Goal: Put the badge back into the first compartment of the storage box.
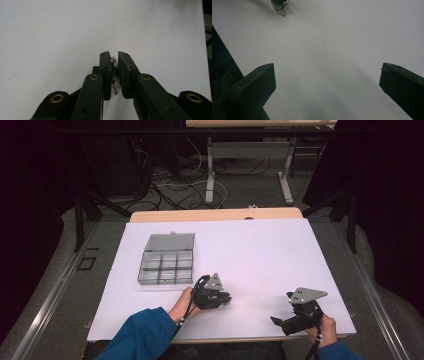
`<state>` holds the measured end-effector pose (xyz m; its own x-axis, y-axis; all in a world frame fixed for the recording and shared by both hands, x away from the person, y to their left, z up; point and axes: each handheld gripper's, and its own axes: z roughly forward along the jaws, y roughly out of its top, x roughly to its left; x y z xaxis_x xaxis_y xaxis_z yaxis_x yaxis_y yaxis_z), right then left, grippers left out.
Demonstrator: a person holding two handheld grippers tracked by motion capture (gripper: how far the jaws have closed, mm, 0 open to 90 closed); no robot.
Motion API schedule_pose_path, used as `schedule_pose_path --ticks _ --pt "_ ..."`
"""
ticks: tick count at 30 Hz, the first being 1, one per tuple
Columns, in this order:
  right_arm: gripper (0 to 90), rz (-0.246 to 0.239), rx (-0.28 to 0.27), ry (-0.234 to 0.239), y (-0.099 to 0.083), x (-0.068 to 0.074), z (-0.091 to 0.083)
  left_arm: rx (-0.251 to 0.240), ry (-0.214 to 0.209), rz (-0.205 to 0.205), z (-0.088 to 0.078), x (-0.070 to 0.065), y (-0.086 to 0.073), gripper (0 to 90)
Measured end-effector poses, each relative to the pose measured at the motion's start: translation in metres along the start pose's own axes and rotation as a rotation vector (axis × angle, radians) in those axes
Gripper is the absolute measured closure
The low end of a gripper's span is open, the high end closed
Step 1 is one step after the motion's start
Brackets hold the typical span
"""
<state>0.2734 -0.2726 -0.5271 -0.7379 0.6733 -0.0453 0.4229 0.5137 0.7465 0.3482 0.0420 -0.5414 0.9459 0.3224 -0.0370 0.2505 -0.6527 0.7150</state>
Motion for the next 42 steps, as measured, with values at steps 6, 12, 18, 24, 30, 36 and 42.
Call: schedule_pose_path --ticks 6,12,18,24,30,36,42 --pt "0.2 0.0 0.006 0.009 0.0001 -0.0007 -0.0001 -0.004 -0.001 0.012 0.0 -0.0005 0.0001 82.7" --pt "0.2 -0.005 -0.001 0.004 -0.0003 -0.0003 -0.0008 -0.008 0.004 0.017 0.0005 -0.0018 0.0005 82.9" --pt "0.2 0.002 0.003 0.004 0.0 -0.0001 0.0 -0.017 0.003 0.017 0.0005 -0.0034 0.0007 83.7" --pt "0.2 0.001 0.007 0.006 0.0002 0.0003 -0.0004 -0.016 0.005 0.029 -0.0001 -0.0047 0.0011 83.9" --pt "0.2 -0.003 0.005 0.006 -0.0002 -0.0005 -0.0008 -0.025 0.012 0.03 -0.0004 -0.0064 0.0018 84.6" --pt "0.2 -0.003 0.007 0.007 0.0 0.0003 -0.0005 -0.023 0.013 0.036 -0.001 -0.0068 0.0017 85.3" --pt "0.2 -0.002 0.008 0.008 -0.0002 0.0002 -0.0007 -0.01 0.004 0.039 -0.002 -0.0049 0.0024 85.5"
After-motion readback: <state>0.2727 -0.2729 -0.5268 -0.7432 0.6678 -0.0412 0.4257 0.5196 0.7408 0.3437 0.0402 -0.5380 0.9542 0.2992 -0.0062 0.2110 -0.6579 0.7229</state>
